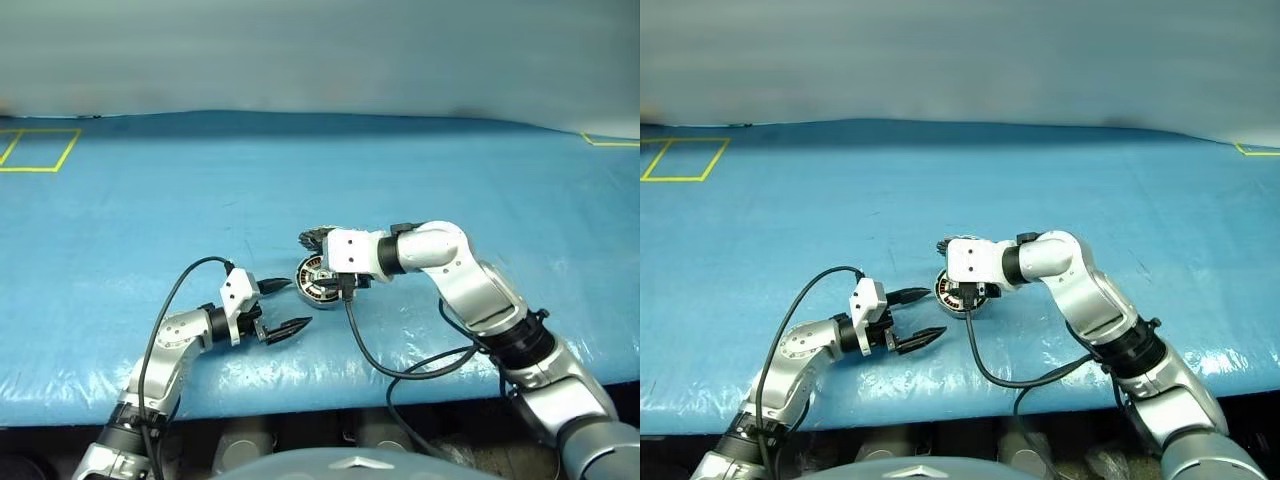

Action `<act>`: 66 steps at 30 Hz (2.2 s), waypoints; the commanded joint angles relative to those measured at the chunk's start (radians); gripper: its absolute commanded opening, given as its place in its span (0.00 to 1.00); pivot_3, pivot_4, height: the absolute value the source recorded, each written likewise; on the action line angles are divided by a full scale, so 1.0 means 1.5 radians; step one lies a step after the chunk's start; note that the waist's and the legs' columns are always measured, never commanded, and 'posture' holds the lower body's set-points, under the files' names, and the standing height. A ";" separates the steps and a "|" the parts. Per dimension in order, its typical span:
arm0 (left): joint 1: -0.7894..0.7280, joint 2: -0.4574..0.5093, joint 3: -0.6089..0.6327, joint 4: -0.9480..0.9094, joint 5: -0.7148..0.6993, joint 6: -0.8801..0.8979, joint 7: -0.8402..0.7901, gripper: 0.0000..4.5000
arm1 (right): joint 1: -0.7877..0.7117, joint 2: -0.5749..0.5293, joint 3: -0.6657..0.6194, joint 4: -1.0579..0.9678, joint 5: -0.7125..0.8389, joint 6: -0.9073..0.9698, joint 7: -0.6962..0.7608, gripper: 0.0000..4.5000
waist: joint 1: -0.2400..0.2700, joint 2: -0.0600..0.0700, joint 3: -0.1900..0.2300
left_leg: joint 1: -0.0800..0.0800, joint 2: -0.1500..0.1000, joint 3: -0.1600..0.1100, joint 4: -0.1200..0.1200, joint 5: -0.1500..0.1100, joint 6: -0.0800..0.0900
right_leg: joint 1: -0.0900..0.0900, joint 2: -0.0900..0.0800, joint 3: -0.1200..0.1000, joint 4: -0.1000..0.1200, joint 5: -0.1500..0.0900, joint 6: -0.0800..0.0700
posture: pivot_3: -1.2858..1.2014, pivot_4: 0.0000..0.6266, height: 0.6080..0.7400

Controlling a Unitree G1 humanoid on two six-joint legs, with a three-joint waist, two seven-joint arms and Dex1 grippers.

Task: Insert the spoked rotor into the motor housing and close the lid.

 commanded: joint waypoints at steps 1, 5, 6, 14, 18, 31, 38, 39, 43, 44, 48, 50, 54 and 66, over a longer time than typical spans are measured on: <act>0.005 -0.002 0.005 -0.036 -0.008 -0.007 0.003 1.00 | 0.052 0.044 -0.093 -0.046 0.081 0.078 -0.059 0.42 | -0.001 0.000 0.000 | 0.000 0.000 0.000 0.000 0.000 0.000 | 0.000 0.000 0.000 0.000 0.000 0.000 | 0.52 0.24 1.00; 0.002 0.007 0.009 -0.041 -0.009 -0.001 0.001 1.00 | 0.106 0.081 -0.142 -0.046 0.124 0.122 -0.121 0.13 | -0.002 0.000 0.000 | 0.000 0.000 0.000 0.000 0.000 0.000 | 0.000 0.000 0.000 0.000 0.000 0.000 | 0.52 0.24 1.00; -0.002 0.009 0.010 -0.042 -0.009 0.002 0.000 1.00 | 0.118 0.101 -0.157 -0.038 0.127 0.127 -0.154 0.06 | -0.002 0.000 0.000 | 0.000 0.000 0.000 0.000 0.000 0.000 | 0.000 0.000 0.000 0.000 0.000 0.000 | 0.52 0.24 1.00; -0.022 0.010 -0.004 -0.050 -0.004 0.019 0.000 1.00 | 0.155 0.163 -0.149 0.000 0.146 0.141 -0.237 0.00 | -0.003 0.001 0.000 | 0.000 0.000 0.000 0.000 0.000 0.000 | 0.000 0.000 0.001 0.001 0.000 0.000 | 0.52 0.24 1.00; -0.022 0.012 -0.003 -0.058 -0.007 0.028 0.000 1.00 | 0.160 0.170 -0.114 0.021 0.146 0.128 -0.238 0.00 | -0.003 0.001 0.000 | 0.000 0.000 0.000 0.000 0.000 0.000 | 0.000 0.001 0.001 0.001 0.000 0.000 | 0.52 0.24 1.00; -0.010 0.017 0.002 -0.077 -0.006 0.040 0.008 1.00 | 0.163 0.161 -0.101 0.114 0.150 0.130 -0.267 0.00 | -0.004 0.000 -0.002 | 0.003 0.000 0.000 0.000 0.000 0.000 | 0.001 0.001 0.001 0.001 -0.001 0.002 | 0.52 0.24 1.00; -0.010 0.015 -0.003 -0.078 -0.003 0.042 0.010 1.00 | 0.169 0.201 -0.176 0.098 0.248 0.180 -0.278 0.00 | -0.003 0.000 -0.002 | 0.002 0.000 0.000 0.000 0.000 0.000 | 0.001 0.000 0.001 0.001 0.000 0.001 | 0.52 0.24 1.00; -0.010 0.015 -0.003 -0.078 -0.003 0.042 0.009 1.00 | 0.169 0.197 -0.170 0.098 0.244 0.178 -0.281 0.00 | -0.003 0.000 -0.002 | 0.002 0.000 0.000 0.000 0.000 0.000 | 0.001 0.000 0.001 0.001 0.000 0.000 | 0.52 0.24 1.00; -0.013 0.014 -0.007 -0.080 -0.006 0.044 0.004 1.00 | 0.175 0.191 -0.153 0.108 0.240 0.169 -0.284 0.00 | -0.003 0.000 -0.002 | 0.002 0.000 0.000 0.000 0.000 0.000 | 0.001 0.000 0.001 0.000 0.000 0.001 | 0.52 0.24 1.00; -0.013 0.015 -0.008 -0.080 -0.005 0.044 0.003 1.00 | 0.175 0.199 -0.165 0.106 0.254 0.170 -0.285 0.00 | -0.003 0.000 -0.002 | 0.002 0.000 0.000 0.000 0.000 0.000 | 0.001 0.000 0.001 0.000 -0.001 0.001 | 0.52 0.24 1.00; -0.010 0.005 0.000 -0.084 -0.024 0.046 0.003 1.00 | 0.171 0.231 -0.211 0.092 0.297 0.165 -0.302 0.00 | -0.004 0.001 -0.001 | 0.001 0.000 0.000 0.000 0.000 0.000 | 0.000 0.001 0.001 0.000 -0.001 0.002 | 0.52 0.24 1.00; -0.009 0.003 0.000 -0.086 -0.033 0.046 -0.004 1.00 | 0.170 0.225 -0.206 0.077 0.299 0.158 -0.298 0.00 | -0.004 0.001 -0.001 | 0.001 0.000 0.000 0.000 0.000 0.000 | 0.000 0.000 0.001 0.000 -0.001 0.002 | 0.52 0.24 1.00; -0.010 0.005 0.000 -0.088 -0.030 0.045 0.000 1.00 | 0.170 0.223 -0.204 0.076 0.310 0.156 -0.300 0.00 | -0.003 0.001 -0.001 | 0.001 0.000 -0.001 -0.001 0.000 0.000 | 0.000 0.000 0.001 0.000 -0.001 0.001 | 0.52 0.24 1.00; -0.010 0.007 -0.003 -0.084 -0.013 0.040 0.012 1.00 | 0.168 0.204 -0.167 0.141 0.258 0.143 -0.345 0.00 | -0.004 0.001 -0.002 | 0.001 0.000 0.000 -0.001 0.000 0.000 | 0.000 0.001 0.001 0.000 -0.001 0.002 | 0.52 0.24 1.00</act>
